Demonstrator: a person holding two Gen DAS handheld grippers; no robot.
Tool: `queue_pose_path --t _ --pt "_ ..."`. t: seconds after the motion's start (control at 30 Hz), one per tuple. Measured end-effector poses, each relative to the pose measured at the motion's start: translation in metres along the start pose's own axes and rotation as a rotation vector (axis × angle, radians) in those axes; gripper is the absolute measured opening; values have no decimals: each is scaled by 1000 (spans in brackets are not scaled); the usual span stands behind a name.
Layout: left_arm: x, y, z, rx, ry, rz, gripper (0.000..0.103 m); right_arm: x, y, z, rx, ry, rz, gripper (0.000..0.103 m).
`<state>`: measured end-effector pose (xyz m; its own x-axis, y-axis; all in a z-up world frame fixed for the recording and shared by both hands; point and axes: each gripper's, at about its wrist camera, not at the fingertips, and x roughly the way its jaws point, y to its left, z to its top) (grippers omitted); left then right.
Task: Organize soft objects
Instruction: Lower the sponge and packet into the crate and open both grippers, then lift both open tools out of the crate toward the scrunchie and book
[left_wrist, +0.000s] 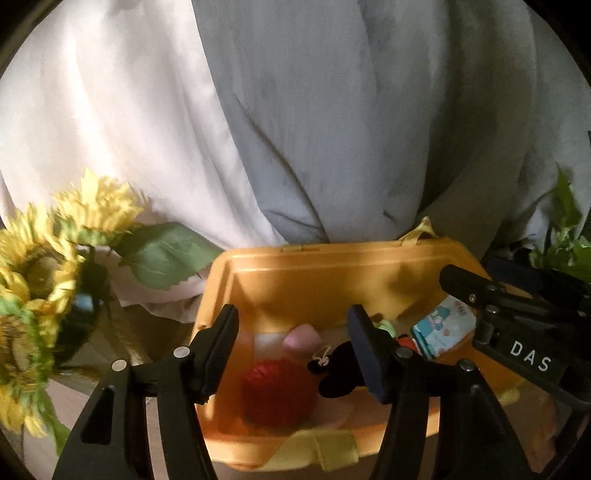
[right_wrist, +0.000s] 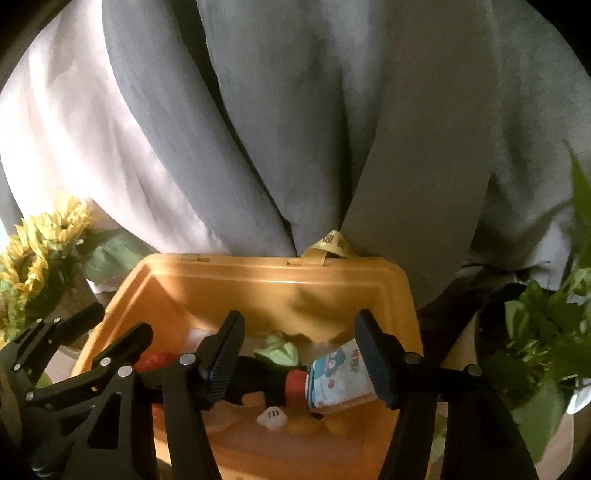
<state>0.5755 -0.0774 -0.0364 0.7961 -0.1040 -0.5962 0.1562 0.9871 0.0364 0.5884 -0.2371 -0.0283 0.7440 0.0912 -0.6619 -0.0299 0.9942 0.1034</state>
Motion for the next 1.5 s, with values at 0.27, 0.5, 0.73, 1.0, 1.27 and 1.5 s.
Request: queue_pose_path --t 0.27,0.5,0.73,1.0,1.27,1.5 --pt "-50 4 -5 14 -66 -3 61 -47 8 -6 5 -62 8 63" --pt "-83 11 -25 -1 -59 2 61 -84 25 -26 -10 -110 18 70" --pt "-109 17 -55 -10 -55 18 61 -112 41 -49 -48 -121 42 70" --pt "-133 22 -93 -34 -26 48 61 -128 52 -82 -40 -99 74 70" --pt "-133 32 -128 -80 36 33 61 -123 66 -114 -71 -20 105 70" --pt "-125 36 -155 -99 109 37 61 -112 81 -140 -129 56 122 70"
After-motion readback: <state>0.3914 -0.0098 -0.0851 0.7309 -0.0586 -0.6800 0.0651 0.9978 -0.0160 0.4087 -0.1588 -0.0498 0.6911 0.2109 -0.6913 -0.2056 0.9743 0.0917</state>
